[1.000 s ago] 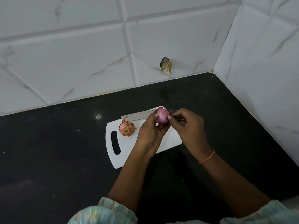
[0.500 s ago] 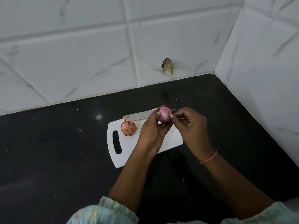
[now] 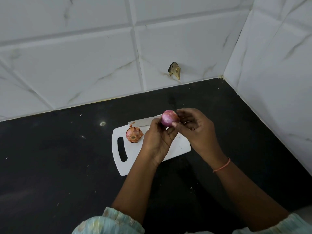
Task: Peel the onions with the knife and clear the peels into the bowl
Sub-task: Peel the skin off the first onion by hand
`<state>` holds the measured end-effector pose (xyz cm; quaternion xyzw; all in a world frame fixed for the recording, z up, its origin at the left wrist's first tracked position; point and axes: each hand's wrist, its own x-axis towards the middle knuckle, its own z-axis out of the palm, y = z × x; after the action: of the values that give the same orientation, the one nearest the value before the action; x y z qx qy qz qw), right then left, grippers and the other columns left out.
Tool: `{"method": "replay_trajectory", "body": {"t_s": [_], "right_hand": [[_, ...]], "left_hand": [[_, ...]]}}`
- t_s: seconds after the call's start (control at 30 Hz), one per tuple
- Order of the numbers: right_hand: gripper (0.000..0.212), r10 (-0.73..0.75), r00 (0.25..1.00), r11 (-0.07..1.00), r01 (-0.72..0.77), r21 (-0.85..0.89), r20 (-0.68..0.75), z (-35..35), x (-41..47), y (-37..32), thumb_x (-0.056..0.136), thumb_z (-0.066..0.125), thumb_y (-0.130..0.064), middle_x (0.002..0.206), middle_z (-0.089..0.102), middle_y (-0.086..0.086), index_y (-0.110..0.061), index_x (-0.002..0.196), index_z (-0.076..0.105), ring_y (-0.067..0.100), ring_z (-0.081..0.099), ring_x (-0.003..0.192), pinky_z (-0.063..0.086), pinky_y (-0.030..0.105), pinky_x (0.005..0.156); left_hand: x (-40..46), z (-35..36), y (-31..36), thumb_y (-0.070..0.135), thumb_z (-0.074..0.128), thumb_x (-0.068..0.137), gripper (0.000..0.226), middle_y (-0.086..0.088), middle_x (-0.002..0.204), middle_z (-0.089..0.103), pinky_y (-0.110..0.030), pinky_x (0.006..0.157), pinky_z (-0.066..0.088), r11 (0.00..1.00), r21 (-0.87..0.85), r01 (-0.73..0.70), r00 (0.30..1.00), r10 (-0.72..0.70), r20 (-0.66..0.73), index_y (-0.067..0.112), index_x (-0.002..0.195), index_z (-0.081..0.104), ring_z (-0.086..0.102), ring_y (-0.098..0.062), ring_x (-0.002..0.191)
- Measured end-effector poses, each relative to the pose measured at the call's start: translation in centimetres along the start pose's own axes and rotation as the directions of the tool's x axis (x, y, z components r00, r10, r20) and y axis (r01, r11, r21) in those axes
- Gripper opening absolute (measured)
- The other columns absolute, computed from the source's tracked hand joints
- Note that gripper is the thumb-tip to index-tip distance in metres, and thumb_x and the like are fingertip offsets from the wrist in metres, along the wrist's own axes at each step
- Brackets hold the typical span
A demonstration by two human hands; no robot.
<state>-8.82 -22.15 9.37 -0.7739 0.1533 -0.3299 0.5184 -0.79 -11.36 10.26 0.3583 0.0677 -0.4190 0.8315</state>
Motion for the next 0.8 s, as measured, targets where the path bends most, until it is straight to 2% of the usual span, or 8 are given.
{"method": "replay_trajectory", "body": {"t_s": [0.07,0.2,0.37,0.47,0.6,0.8], "right_hand": [[0.026,-0.066,0.998,0.994,0.066,-0.091,0.002,-0.1,0.1,0.1,0.082,0.079,-0.017,0.101,0.070,-0.003,-0.012,0.107,0.072,0.011,0.069,0.092,0.058,0.027,0.077],[0.014,-0.115,0.993,0.984,0.109,-0.141,-0.035,-0.6,0.0,0.3,0.084,0.075,-0.013,0.090,0.071,-0.001,-0.007,0.098,0.075,0.011,0.069,0.084,0.057,0.026,0.064],[0.010,-0.253,0.967,0.917,0.237,-0.320,-0.009,-0.5,-0.3,0.7,0.088,0.072,-0.010,0.089,0.072,0.002,-0.005,0.097,0.075,0.011,0.068,0.082,0.058,0.034,0.072],[0.007,-0.290,0.957,0.878,0.262,-0.400,-0.009,-0.1,-0.6,0.9,0.088,0.071,-0.008,0.088,0.072,0.004,-0.005,0.095,0.073,0.013,0.067,0.079,0.057,0.039,0.069],[0.015,-0.260,0.965,0.871,0.223,-0.438,-0.026,0.3,-1.0,1.4,0.093,0.061,-0.024,0.090,0.069,-0.002,-0.012,0.095,0.071,0.012,0.065,0.079,0.054,0.049,0.073],[0.003,-0.291,0.957,0.830,0.246,-0.500,-0.012,0.2,-0.8,0.9,0.089,0.069,-0.009,0.084,0.067,0.003,-0.006,0.090,0.070,0.013,0.061,0.072,0.055,0.032,0.064]], "left_hand": [[-0.2,0.0,-0.1,0.022,0.041,0.106,0.038,-0.027,0.128,0.063,-0.037,0.097,0.055,0.999,0.034,-0.015,1.000,0.015,0.008,-0.006,0.128,0.055,0.066,-0.032,0.115],[-0.3,-0.2,-0.4,0.030,0.045,0.104,0.045,-0.023,0.124,0.066,-0.041,0.101,0.052,0.978,0.182,-0.100,0.995,0.096,0.031,-0.006,0.129,0.055,0.067,-0.033,0.113],[-0.2,-0.4,-0.4,0.031,0.049,0.102,0.047,-0.023,0.123,0.066,-0.039,0.098,0.054,0.960,0.259,-0.109,0.994,0.112,0.003,-0.006,0.131,0.055,0.069,-0.031,0.108],[-0.4,-0.4,-0.5,0.031,0.049,0.102,0.044,-0.018,0.116,0.070,-0.036,0.094,0.057,0.951,0.293,-0.094,0.995,0.100,-0.006,-0.004,0.127,0.059,0.072,-0.028,0.103],[-0.5,-0.4,-0.6,0.031,0.049,0.103,0.036,-0.014,0.108,0.073,-0.030,0.086,0.059,0.942,0.323,-0.085,0.996,0.088,0.005,0.001,0.116,0.065,0.073,-0.025,0.099],[-0.5,-0.7,-0.6,0.031,0.047,0.103,0.035,-0.014,0.104,0.074,-0.029,0.085,0.060,0.943,0.328,-0.063,0.998,0.066,0.003,0.002,0.107,0.068,0.073,-0.023,0.097]]}}
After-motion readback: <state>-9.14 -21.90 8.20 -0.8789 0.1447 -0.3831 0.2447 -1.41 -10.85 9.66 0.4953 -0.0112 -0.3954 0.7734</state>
